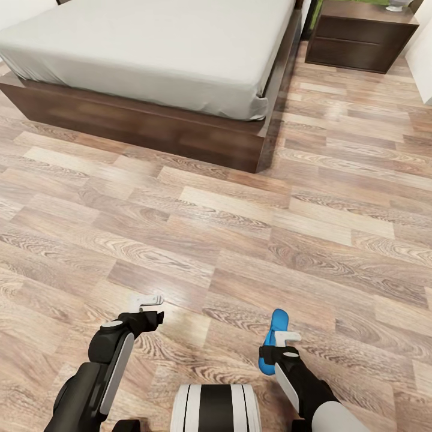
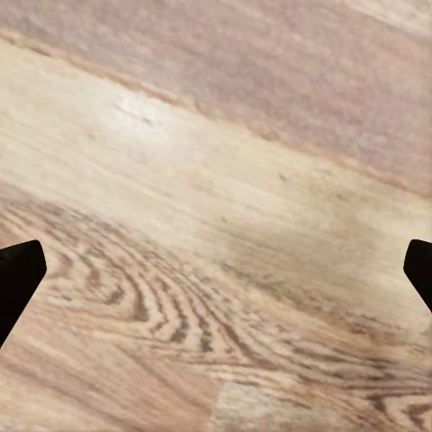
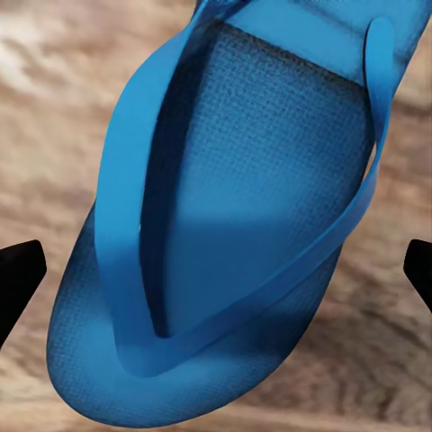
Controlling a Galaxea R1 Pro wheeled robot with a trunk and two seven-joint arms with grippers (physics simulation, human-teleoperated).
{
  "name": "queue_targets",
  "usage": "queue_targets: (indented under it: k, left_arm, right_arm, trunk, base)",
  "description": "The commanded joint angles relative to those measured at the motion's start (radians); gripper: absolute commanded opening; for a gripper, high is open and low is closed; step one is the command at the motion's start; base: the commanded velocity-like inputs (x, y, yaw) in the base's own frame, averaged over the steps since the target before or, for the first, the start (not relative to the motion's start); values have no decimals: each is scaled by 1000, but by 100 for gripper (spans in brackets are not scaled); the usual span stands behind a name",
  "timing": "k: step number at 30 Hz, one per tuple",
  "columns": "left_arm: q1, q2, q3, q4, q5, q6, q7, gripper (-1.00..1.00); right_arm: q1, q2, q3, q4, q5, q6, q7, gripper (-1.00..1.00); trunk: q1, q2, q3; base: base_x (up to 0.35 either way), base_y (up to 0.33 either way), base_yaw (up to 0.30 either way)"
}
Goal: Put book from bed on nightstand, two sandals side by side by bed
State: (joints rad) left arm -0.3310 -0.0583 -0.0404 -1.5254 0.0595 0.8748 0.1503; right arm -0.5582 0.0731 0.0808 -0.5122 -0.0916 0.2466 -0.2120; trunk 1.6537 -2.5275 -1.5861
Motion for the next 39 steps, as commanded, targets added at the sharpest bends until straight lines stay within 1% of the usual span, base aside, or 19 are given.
queue_targets:
  k: [1,5,8,9,12,13,18,23,33,39]
  left_arm:
    - [0,0,-1,-1,7,4,8,100]
    - [0,0,0,-1,7,4,8,100]
    - [0,0,-1,-1,7,4,8,100]
    - [0,0,-1,-1,7,4,8,100]
    - [0,0,-1,-1,7,4,8,100]
    - [0,0,-1,-1,7,4,8,100]
    - [0,0,-1,-1,7,4,7,100]
    - [0,0,-1,-1,7,4,8,100]
    - [0,0,-1,-1,7,4,7,100]
    - [0,0,-1,-1,7,4,6,100]
  right_arm:
    - [0,-1,8,-2,-10,5,-9,100]
    - [-2,-1,6,2,-10,7,-9,100]
    - [-23,-2,-8,14,-10,7,-9,100]
    - [-37,-2,-17,30,-10,7,-9,100]
    - [-63,-2,-28,73,-10,4,-8,100]
    - [-86,-1,-32,110,-10,-3,-7,100]
    - [-144,-1,-37,204,-10,-50,-6,100]
    - [-177,2,-39,270,-10,-93,-5,100]
    - [-188,6,-39,290,-10,-109,1,100]
    - [-189,8,-39,290,-10,-110,3,100]
  trunk:
    - [0,0,-1]
    - [0,0,-1]
    - [0,0,-1]
    - [0,0,-1]
    - [0,0,-1]
    - [0,0,-1]
    - [0,0,-1]
    - [0,0,-1]
    - [0,0,-1]
    - [3,-2,-24]
  base:
    - [0,0,0]
    - [0,0,0]
    - [0,0,0]
    - [0,0,0]
    - [0,0,0]
    - [0,0,0]
    - [0,0,0]
    - [0,0,0]
    - [0,0,0]
    - [0,0,0]
